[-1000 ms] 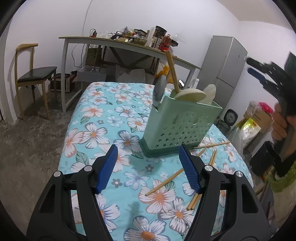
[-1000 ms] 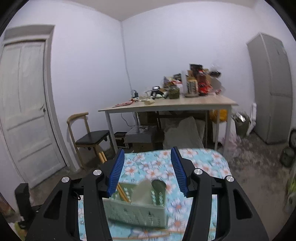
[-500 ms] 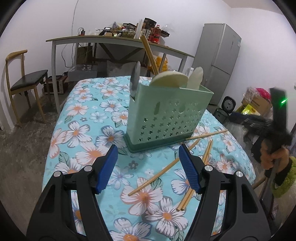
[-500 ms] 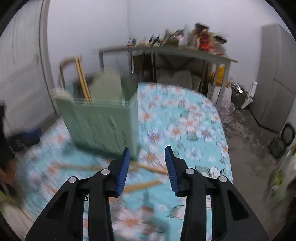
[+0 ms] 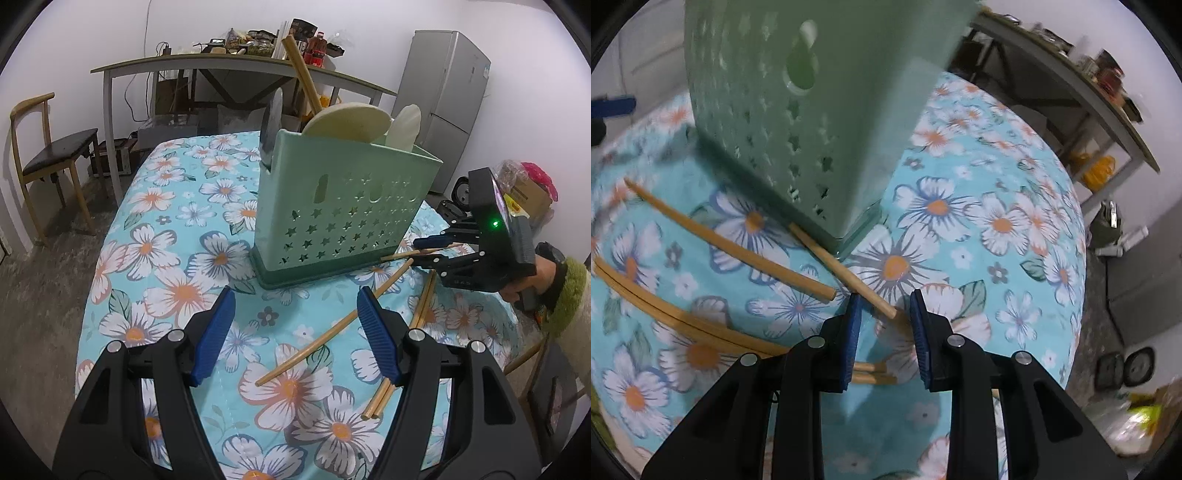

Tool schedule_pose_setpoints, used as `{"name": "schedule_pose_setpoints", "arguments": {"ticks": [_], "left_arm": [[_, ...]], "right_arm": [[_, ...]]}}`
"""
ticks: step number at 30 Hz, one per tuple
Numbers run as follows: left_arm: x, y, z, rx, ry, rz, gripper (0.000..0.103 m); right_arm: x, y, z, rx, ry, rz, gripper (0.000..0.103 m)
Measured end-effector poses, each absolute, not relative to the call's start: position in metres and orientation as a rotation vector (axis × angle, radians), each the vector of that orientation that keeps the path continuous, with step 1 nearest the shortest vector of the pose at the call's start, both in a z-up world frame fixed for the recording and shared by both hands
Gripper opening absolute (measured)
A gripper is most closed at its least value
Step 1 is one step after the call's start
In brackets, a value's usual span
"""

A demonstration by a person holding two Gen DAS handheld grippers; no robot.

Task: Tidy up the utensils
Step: 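Grasp a loose wooden chopstick on the bedspread with the right tool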

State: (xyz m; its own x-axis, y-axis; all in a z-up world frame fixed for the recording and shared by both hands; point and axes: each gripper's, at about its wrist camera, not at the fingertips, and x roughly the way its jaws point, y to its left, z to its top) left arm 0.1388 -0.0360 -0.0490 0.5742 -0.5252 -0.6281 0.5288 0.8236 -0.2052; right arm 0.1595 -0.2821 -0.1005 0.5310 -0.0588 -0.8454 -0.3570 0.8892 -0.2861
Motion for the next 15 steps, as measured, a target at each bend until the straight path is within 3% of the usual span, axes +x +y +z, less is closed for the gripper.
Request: {"name": "schedule_pose_setpoints", "arguments": {"ticks": [3, 15], "left_arm": [[0.139, -0.036, -0.049, 0.004, 0.733, -0.618, 0.065], [0.136, -0.032, -0.05, -0.004, 0.731, -0.621, 0.065]], "right_arm": [[0.159, -0.282, -0.099, -0.448, 1.012, 0.172, 0.026], [0.102, -0.279, -0.064, -0.385, 0.98, 0.108, 0.006]]}}
